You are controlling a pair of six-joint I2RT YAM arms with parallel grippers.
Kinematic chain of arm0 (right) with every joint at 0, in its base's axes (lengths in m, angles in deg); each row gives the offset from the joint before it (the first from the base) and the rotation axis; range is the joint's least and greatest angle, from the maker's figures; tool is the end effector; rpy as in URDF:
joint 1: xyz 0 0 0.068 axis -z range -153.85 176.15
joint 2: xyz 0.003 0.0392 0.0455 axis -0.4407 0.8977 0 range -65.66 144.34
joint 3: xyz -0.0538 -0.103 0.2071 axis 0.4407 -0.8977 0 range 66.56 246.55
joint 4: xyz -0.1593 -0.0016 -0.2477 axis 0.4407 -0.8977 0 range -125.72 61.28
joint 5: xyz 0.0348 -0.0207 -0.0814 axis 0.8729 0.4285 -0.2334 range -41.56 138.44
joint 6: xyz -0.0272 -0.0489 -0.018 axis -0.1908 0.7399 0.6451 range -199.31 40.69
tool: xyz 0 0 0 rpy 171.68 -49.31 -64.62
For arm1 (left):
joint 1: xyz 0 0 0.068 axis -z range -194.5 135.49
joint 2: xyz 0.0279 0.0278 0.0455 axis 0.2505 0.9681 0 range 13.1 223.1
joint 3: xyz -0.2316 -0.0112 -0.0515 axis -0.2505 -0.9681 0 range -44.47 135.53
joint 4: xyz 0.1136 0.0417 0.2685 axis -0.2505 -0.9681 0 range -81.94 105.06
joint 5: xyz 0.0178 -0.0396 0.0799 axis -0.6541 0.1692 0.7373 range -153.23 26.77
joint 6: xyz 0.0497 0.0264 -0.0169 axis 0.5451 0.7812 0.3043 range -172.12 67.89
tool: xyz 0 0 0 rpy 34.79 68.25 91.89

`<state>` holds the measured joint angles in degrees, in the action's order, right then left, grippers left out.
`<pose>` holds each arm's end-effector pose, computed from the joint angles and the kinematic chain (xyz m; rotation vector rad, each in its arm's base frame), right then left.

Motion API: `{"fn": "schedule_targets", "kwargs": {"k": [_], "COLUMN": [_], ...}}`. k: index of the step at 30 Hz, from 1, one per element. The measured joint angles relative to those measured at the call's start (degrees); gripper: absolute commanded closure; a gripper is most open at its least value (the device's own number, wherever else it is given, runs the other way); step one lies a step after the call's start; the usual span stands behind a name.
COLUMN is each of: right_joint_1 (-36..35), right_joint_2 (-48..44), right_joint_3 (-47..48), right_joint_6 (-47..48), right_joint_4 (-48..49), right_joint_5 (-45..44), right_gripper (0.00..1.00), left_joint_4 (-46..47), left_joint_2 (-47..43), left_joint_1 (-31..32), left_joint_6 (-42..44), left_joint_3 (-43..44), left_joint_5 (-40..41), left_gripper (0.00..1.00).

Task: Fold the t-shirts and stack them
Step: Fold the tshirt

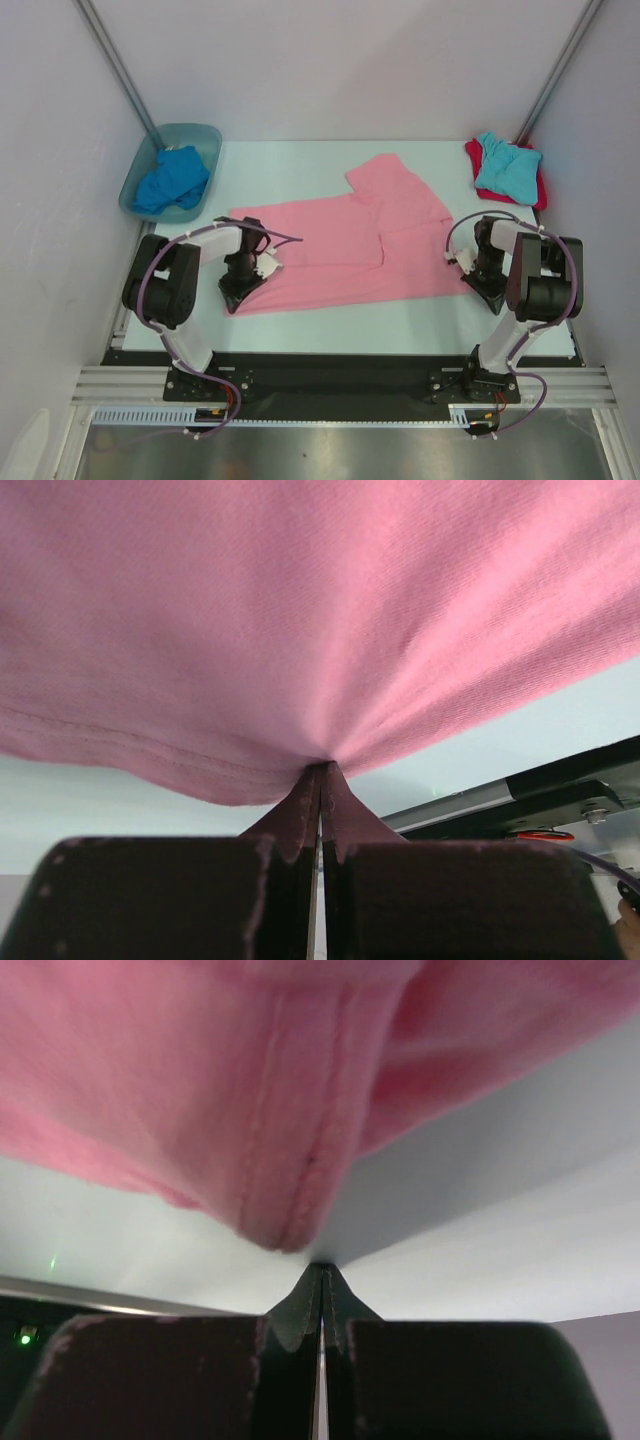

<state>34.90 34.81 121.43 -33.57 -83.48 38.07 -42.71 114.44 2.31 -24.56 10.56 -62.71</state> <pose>0.2748 -0.0502 0.0650 0.9414 -2.7394 0.1136 0.2617 -0.0787 0.0623 -1.0950 -2.6808 0.0204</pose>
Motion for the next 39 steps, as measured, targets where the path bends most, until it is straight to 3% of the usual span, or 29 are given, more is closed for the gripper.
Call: {"fn": "schedule_targets", "kwargs": {"k": [7, 14, 18, 19, 20, 26, 33, 39], "right_joint_1": [-1.4, -4.7, -5.6, -5.7, -5.7, -5.7, -7.2, -9.5], "right_joint_2": [0.4, 0.7, 2.2, 2.6, 3.3, 7.2, 12.5, 15.6], "right_joint_3": [1.3, 13.5, 18.3, 18.8, 19.5, 23.5, 32.3, 43.8], "right_joint_6": [-0.1, -0.7, -0.9, -1.0, -1.1, -2.2, -7.1, -15.1], "right_joint_4": [-4.5, -6.2, -5.9, -5.7, -5.6, -4.6, -2.0, 3.4], "right_joint_5": [3.8, 9.4, 11.4, 11.5, 11.8, 12.8, 13.7, 12.8], "right_gripper": [1.0, 1.0, 0.96, 0.94, 0.91, 0.69, 0.7, 0.69], "left_joint_4": [-0.3, -1.9, -2.1, -1.9, -2.0, -5.3, -6.7, 1.4], "left_joint_2": [-1.5, -1.2, -0.6, -0.6, -0.6, -0.7, -0.7, 1.6], "left_joint_1": [0.0, -0.3, -0.8, -1.1, -1.4, -2.9, -6.3, -9.9], "left_joint_6": [1.4, 3.8, 5.1, 5.6, 5.5, 5.6, 7.7, 10.3], "left_joint_3": [-1.8, -3.6, -3.2, -2.8, -2.1, 10.8, 26.9, 29.3], "left_joint_5": [3.0, 10.4, 14.0, 14.9, 15.5, 18.1, 23.4, 24.8], "left_gripper": [1.0, 0.99, 0.25, 0.09, 0.0, 0.0, 0.0, 0.0]}}
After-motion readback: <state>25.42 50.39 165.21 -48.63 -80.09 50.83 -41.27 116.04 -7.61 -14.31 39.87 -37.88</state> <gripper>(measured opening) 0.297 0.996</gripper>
